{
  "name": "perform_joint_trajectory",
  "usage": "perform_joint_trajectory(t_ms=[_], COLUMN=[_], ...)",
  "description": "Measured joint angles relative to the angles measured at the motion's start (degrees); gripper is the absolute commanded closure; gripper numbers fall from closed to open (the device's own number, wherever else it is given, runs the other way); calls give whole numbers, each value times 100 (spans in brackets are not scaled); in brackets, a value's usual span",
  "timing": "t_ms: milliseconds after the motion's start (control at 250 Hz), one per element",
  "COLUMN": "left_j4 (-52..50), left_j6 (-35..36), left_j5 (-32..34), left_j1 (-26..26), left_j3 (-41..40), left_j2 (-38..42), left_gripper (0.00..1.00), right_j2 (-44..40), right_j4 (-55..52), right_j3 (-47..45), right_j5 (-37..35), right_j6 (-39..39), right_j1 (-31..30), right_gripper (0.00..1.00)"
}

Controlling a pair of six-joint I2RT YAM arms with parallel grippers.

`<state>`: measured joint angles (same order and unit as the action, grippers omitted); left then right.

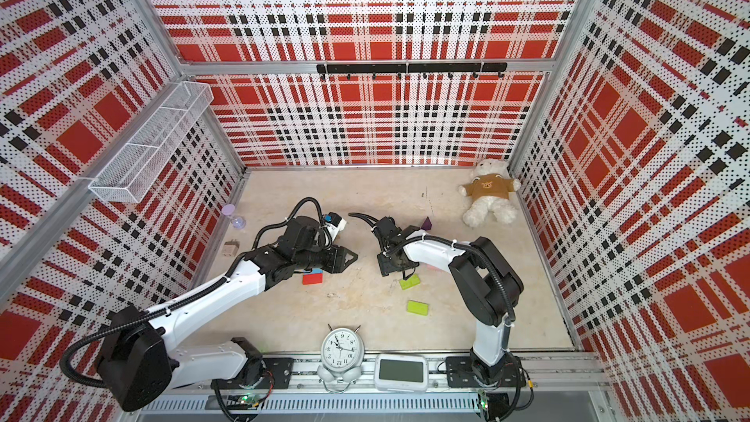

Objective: Assemble a carrot with building blocks
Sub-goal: Pick up the building block from the center of the board.

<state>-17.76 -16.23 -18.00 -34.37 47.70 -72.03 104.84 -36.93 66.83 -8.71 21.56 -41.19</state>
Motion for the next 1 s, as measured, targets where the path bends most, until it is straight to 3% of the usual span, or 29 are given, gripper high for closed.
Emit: perform_joint_trajectory(t_ms=[208, 420, 664, 1000], left_j4=[-2, 4, 11, 31], left_j6=[-61, -142, -153, -151], left_j5=[2, 2, -2, -101], left_j1=[33, 33, 33, 90], left_j3=[0, 0, 0, 0], left_j2=[0, 0, 0, -2], left_gripper=[47, 47, 47, 47], right_j2=[229, 315, 313, 367], right_j4=[50, 149, 192, -31], right_j3=[111, 197, 219, 404], right_j5=[-105, -35, 157, 162], right_j6=[-216, -321, -114, 988], right_j1=[2, 76, 280, 442], right_gripper=[28, 43, 44, 43])
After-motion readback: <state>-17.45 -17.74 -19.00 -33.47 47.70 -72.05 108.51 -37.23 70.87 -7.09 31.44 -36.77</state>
